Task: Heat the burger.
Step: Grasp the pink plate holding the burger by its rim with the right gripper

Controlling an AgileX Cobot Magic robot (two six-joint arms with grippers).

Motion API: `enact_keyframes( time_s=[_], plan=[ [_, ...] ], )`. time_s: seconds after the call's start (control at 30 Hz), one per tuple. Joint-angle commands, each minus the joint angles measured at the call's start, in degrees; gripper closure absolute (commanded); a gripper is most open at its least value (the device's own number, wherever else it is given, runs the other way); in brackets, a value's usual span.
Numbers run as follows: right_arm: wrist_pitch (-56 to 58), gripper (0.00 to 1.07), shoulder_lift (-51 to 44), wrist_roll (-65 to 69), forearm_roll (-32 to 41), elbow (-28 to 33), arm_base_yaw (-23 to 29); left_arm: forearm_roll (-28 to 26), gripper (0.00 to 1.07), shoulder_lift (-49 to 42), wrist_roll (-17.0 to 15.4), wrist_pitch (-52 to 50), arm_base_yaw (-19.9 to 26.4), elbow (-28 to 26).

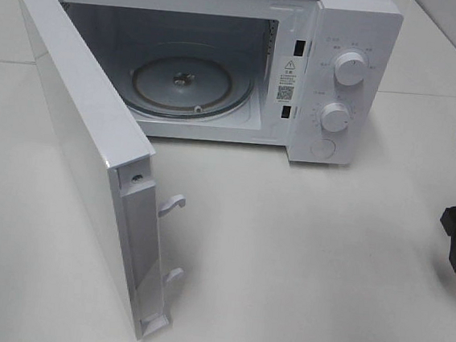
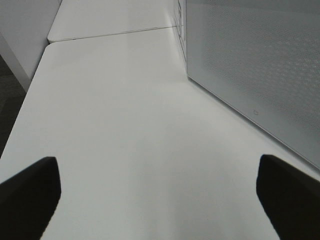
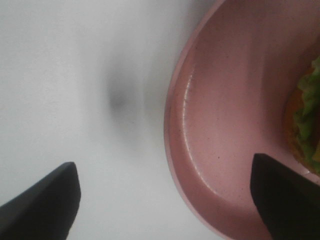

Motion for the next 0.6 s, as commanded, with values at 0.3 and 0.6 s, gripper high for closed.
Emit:
enact_keyframes(
  time_s=[0.3,0.6],
  plan=[
    [0.9,0.26,8.5,-1.0,-0.3,-3.4,-0.6,-0.1,0.06,-0.9,-0.2,-0.2,-0.3,0.1],
    [-1.7,0.28,10.2,-0.9,-0.7,-3.8,-2.3,-0.1,0.06,-0.9,-0.2,-0.2,-0.3,0.1]
  ],
)
